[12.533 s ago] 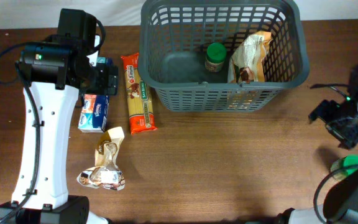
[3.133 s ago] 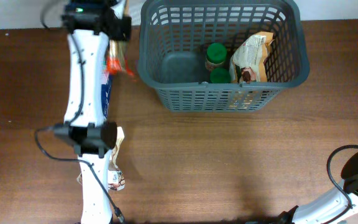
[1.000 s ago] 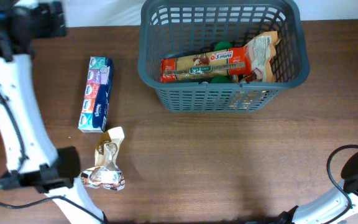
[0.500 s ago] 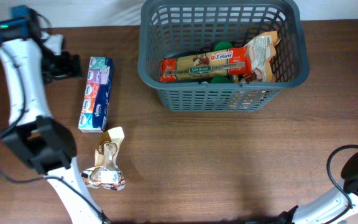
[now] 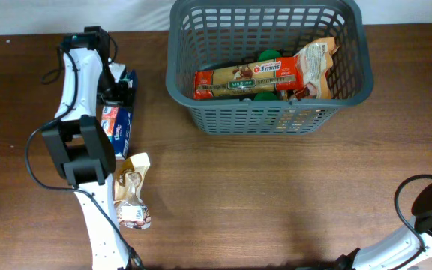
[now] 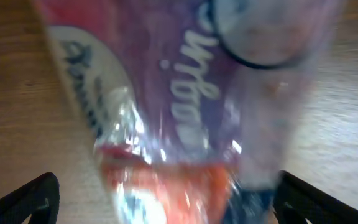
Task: Pack container
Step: 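Reach the left gripper to the Kleenex tissue box and grasp it, then lift the tissue box and place it into the basket, left gripper, then reach the left gripper to the beige snack wrapper and grasp it, then lift the wrapper over the basket and release it, left gripper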
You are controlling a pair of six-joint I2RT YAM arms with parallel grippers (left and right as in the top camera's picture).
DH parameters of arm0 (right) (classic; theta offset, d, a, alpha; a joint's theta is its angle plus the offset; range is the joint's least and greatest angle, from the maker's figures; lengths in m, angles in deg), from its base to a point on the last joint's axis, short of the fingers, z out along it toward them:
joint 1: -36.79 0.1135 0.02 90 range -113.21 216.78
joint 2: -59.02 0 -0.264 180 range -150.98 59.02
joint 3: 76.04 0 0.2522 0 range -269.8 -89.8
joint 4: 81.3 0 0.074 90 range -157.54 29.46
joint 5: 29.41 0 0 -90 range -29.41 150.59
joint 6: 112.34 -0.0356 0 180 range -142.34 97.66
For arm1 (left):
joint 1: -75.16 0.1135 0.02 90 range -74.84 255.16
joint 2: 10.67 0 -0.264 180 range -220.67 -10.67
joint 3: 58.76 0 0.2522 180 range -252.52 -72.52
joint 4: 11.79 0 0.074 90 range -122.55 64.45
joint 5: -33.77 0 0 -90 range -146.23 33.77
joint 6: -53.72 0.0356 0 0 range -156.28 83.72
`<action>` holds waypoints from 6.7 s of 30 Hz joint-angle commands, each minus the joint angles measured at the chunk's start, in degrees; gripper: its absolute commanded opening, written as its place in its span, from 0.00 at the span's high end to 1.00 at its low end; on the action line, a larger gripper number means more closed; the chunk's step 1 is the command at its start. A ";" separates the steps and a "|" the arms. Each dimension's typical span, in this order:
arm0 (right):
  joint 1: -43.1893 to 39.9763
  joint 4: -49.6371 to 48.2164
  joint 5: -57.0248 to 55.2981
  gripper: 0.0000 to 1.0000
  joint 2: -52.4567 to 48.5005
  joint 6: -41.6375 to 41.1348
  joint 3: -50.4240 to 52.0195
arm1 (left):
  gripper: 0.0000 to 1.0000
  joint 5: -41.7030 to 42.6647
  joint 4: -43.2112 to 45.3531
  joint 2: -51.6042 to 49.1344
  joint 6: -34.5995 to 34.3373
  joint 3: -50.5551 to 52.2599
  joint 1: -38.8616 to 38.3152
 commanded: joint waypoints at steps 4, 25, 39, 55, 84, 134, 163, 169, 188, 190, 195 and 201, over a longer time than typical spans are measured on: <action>-0.02 -0.02 0.15 0.01 -0.20 -0.48 0.37 | 0.19 -1.90 1.64 -1.57 0.48 0.59 0.39; -0.02 -0.02 0.15 0.01 -0.20 -0.48 0.37 | 0.98 -2.43 -7.37 -1.07 9.51 -7.10 -1.05; -0.02 -0.02 0.15 0.01 -0.20 -0.48 0.37 | 0.98 -1.16 -1.31 11.26 14.21 -45.59 -10.27; -0.02 -0.02 0.15 0.01 -0.20 -0.48 0.37 | 0.98 6.34 10.71 16.22 59.87 -28.22 -32.83; -0.02 -0.02 0.15 0.01 -0.20 -0.48 0.37 | 0.01 -8.70 14.45 28.26 19.04 -19.47 -28.48; -0.02 -0.02 0.15 0.01 -0.20 -0.48 0.37 | 0.01 1.36 21.70 51.67 -9.62 71.30 -1.57; -0.02 -0.02 0.15 0.01 -0.20 -0.48 0.37 | 0.98 3.34 10.88 40.96 -5.62 32.06 -1.68; -0.02 -0.02 0.15 0.01 -0.20 -0.48 0.37 | 0.98 3.48 10.32 40.96 -5.42 11.43 -2.62; -0.02 -0.02 0.15 0.01 -0.20 -0.48 0.37 | 0.98 11.13 28.89 30.27 58.01 -5.49 -33.81; -0.02 -0.02 0.13 0.01 -0.20 -0.48 0.37 | 0.98 13.27 29.42 25.88 59.49 -5.49 -34.45; -0.02 -0.02 0.15 0.01 -0.20 -0.48 0.37 | 0.01 11.08 28.96 16.55 47.08 -5.49 -35.67; -0.02 -0.02 0.13 0.01 -0.20 -0.48 0.37 | 0.01 4.39 28.11 20.15 27.39 -8.00 -35.67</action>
